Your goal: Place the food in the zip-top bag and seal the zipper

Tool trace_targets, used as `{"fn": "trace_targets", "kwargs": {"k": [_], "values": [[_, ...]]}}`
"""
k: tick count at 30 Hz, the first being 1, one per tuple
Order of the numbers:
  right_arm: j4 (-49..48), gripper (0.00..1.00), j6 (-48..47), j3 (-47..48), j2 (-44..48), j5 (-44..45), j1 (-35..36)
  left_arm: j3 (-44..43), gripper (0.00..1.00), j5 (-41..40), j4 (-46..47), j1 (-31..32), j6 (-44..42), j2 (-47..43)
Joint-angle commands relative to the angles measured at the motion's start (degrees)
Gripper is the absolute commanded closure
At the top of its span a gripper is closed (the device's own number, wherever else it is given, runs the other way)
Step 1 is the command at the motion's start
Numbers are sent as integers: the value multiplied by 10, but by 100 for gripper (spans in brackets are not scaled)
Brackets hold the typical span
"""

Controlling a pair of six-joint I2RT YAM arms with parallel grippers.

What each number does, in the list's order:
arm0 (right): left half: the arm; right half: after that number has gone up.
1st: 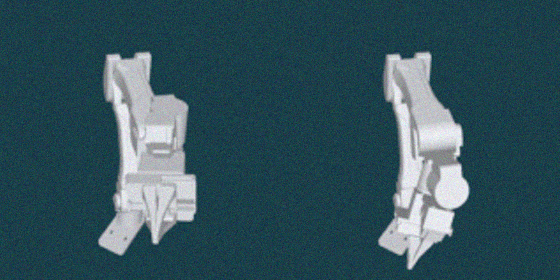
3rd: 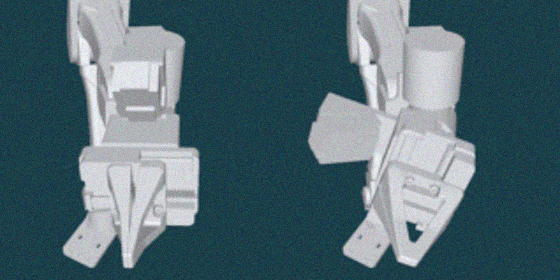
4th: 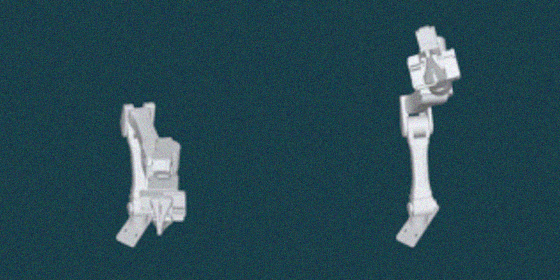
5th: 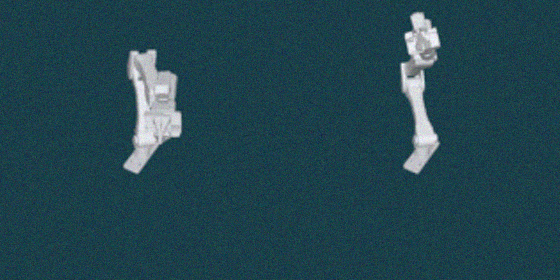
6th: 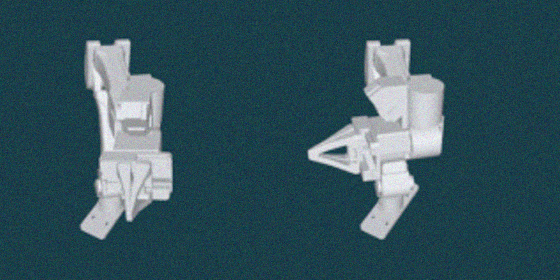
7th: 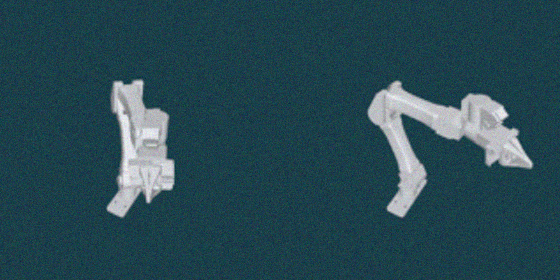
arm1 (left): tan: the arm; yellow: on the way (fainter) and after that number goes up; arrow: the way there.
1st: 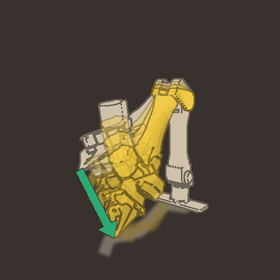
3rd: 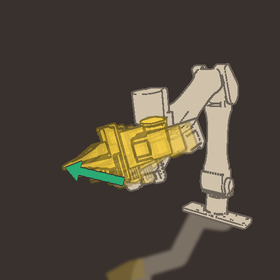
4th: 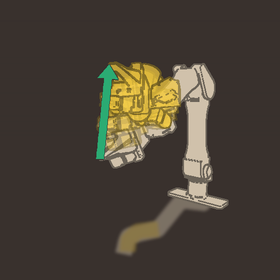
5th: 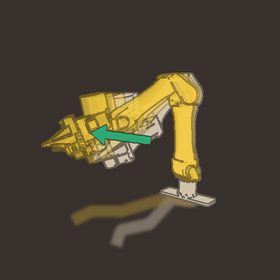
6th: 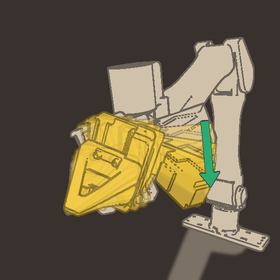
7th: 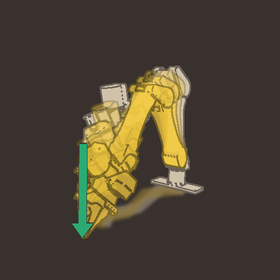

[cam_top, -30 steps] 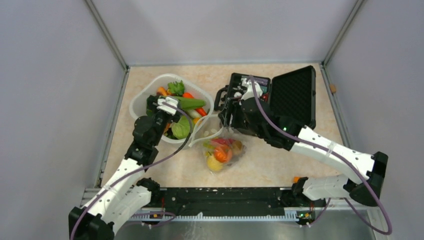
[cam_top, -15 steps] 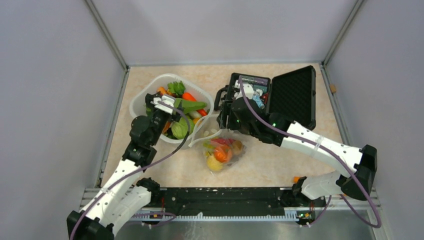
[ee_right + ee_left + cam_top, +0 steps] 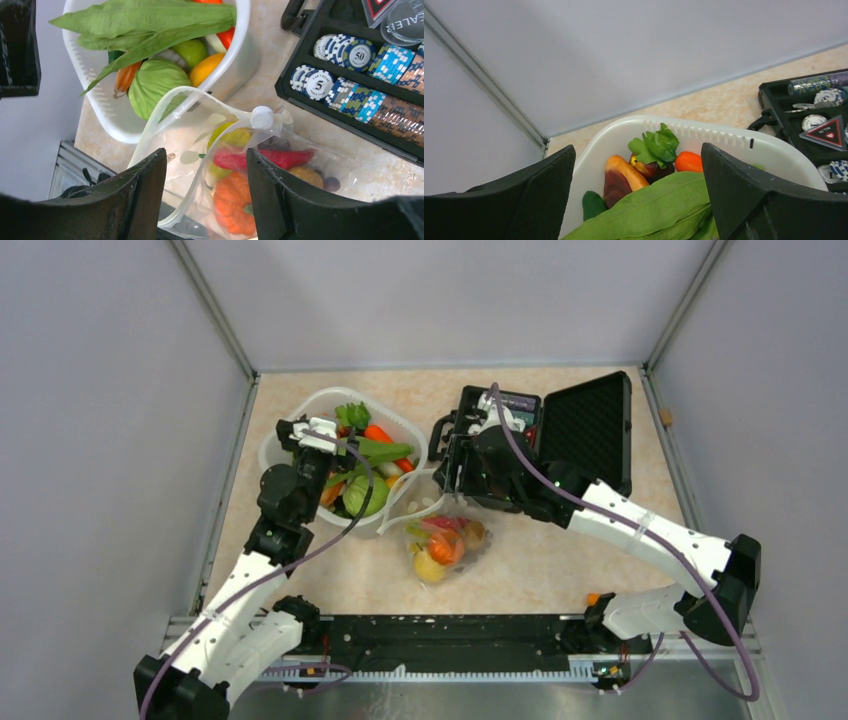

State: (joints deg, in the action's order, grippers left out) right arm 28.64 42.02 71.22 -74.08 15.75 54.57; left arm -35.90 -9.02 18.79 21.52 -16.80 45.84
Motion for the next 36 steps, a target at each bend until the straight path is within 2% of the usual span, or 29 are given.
{"fn": "trace_targets", "kwargs": {"k": [1, 5, 11, 14, 18, 20, 24, 25, 27, 28, 31, 36], "values": [[-1, 40, -17, 1, 7, -50, 0, -33, 6, -57, 7, -8, 14, -13], [21, 41, -30, 19, -15, -49, 5, -34, 4, -70, 4, -9, 25, -9], [44, 50, -35, 17, -18, -19, 12, -33, 4, -73, -3, -9, 21, -15], [33, 66, -35, 11, -17, -33, 12, -40, 3, -45, -12, -10, 17, -14], [10, 87, -32, -1, -10, -49, 12, -58, 1, 56, -16, -11, 6, 8], [11, 99, -32, -7, -2, -39, 12, -81, 1, 78, -17, -13, 13, 40], [-6, 100, -27, -47, 43, -22, 12, -154, 1, 120, -57, -24, 31, 136], [-11, 100, -26, -58, 55, -19, 12, -175, 1, 106, -73, -25, 39, 159], [-17, 100, -34, -77, 80, -16, 12, -216, 1, 8, -119, -30, 112, 190], [-12, 100, -36, -83, 90, -11, 12, -224, 1, -7, -131, -40, 145, 198], [-10, 100, -53, -103, 111, -3, 12, -222, 1, -11, -153, -79, 224, 202], [-17, 100, -66, -118, 117, -12, 12, -252, 1, -5, -272, -168, 333, 227]]}}
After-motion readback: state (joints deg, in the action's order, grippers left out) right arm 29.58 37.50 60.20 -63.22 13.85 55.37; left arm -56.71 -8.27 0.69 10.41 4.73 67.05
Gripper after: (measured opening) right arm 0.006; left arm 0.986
